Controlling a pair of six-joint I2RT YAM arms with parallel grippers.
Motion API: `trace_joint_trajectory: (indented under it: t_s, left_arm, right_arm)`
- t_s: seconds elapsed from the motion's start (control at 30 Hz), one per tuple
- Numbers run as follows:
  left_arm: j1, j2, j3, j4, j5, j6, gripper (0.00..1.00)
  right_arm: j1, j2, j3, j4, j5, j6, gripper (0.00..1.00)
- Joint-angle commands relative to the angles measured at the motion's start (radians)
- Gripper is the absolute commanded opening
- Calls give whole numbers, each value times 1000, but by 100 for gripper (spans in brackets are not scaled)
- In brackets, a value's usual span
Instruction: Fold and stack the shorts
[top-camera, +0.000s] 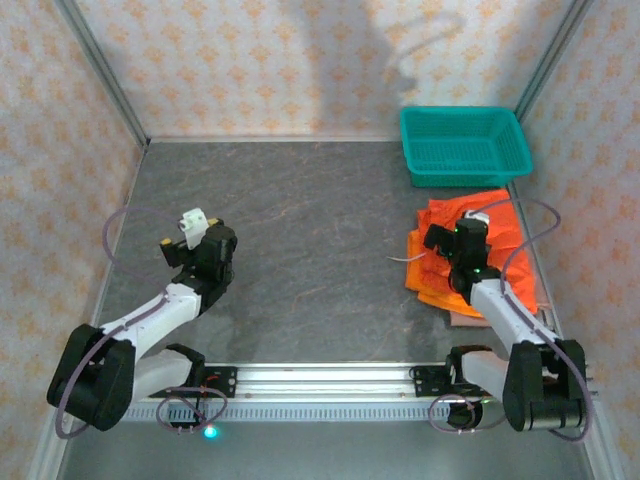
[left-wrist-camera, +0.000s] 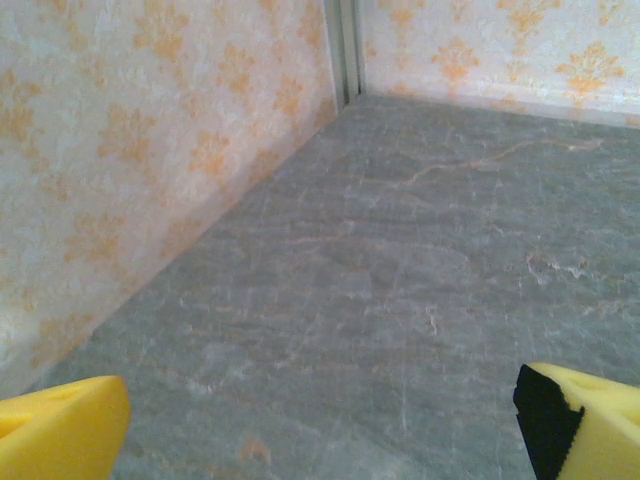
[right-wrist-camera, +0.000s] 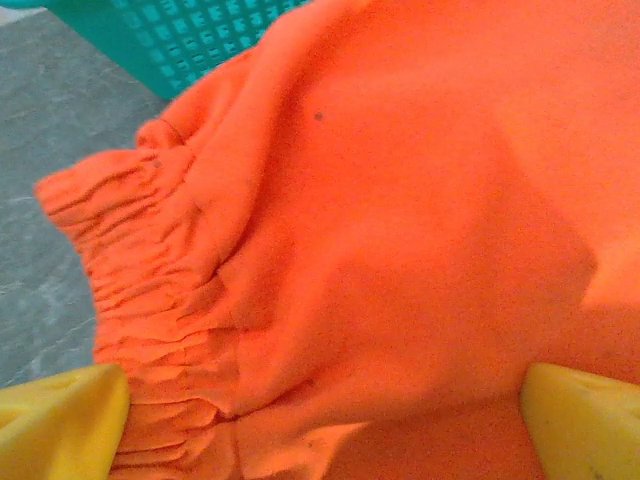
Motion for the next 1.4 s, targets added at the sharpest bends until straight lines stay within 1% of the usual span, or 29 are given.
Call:
trace_joint_trajectory:
  t_s: [0.0, 0.07, 0.1, 0.13, 0.2, 0.27, 0.3, 0.37, 0.47, 0.5, 0.53, 0.57, 0.63, 0.7, 0.73, 0.77, 0.8, 0.83, 0.87, 0.9, 0.97, 1.0, 1.03, 1.07, 1.37]
  left_arm:
    - [20, 49, -47, 182, -40, 64, 100]
    - [28, 79, -97, 281, -18, 57, 100]
    - [29, 80, -99, 290, -15, 52, 100]
    - [48, 87, -103, 316, 15, 49, 100]
    - [76, 109, -78, 292, 34, 55, 100]
    - [91, 136, -82, 364, 90, 126, 100]
    - [98, 152, -79, 388, 121, 153, 100]
    - [117, 171, -68, 396, 164, 171, 100]
    - [170, 240, -106, 538, 254, 162, 100]
    - [182, 252, -91, 526, 278, 164, 100]
    - [187, 242, -68, 459, 314, 158, 100]
    - [189, 264, -65, 488, 330, 174, 100]
    - [190, 282, -38, 447, 376, 187, 100]
    - [195, 311, -23, 450, 435, 209, 100]
    - [208, 323, -35, 472, 452, 197, 100]
    - [223, 358, -59, 561, 453, 189, 100]
    - [225, 346, -58, 542, 465, 190, 100]
    - [226, 334, -39, 474, 476, 179, 100]
    - [228, 353, -57, 548, 477, 193, 100]
    - [228, 338, -49, 500, 480, 184, 100]
    - [231, 346, -51, 526, 485, 188, 100]
    - [232, 338, -42, 488, 488, 181, 100]
    - [232, 346, -50, 520, 487, 187, 100]
    - [232, 338, -44, 497, 487, 182, 100]
    - [230, 342, -46, 506, 486, 187, 100]
  right_arm:
    - [0, 62, -17, 268, 56, -86, 100]
    - [0, 128, -28, 337, 33, -104, 99]
    - [1, 160, -39, 386, 27, -108, 100]
    - [0, 192, -44, 427, 29, -111, 100]
    - [1, 232, -22, 445, 28, -124, 100]
    - [0, 260, -26, 508, 9, -153, 99]
    - [0, 279, -31, 544, 20, -161, 100]
    - [-4, 332, -45, 619, 39, -153, 100]
    - [-5, 419, -62, 729, 6, -165, 100]
    - [-5, 404, -61, 701, 3, -163, 99]
    - [-7, 403, -55, 685, 3, -163, 99]
    - [-8, 412, -58, 710, 3, -163, 99]
    - [-9, 410, -54, 693, 1, -161, 99]
    - [-9, 407, -51, 688, 0, -161, 99]
    - [-8, 412, -54, 697, 1, -163, 99]
    - [-9, 409, -53, 691, 0, -163, 99]
    - [-9, 411, -53, 694, -1, -163, 99]
    - [-9, 411, -54, 695, -1, -163, 99]
    - [-9, 410, -53, 692, -1, -164, 99]
    - [-9, 411, -54, 693, -3, -165, 99]
    - [-9, 413, -52, 693, -4, -164, 99]
    - [-9, 412, -52, 692, -5, -164, 99]
    - [-9, 413, -52, 692, -5, -164, 99]
    - [-9, 413, -52, 692, -5, -164, 99]
    - [-9, 407, -56, 696, -3, -166, 99]
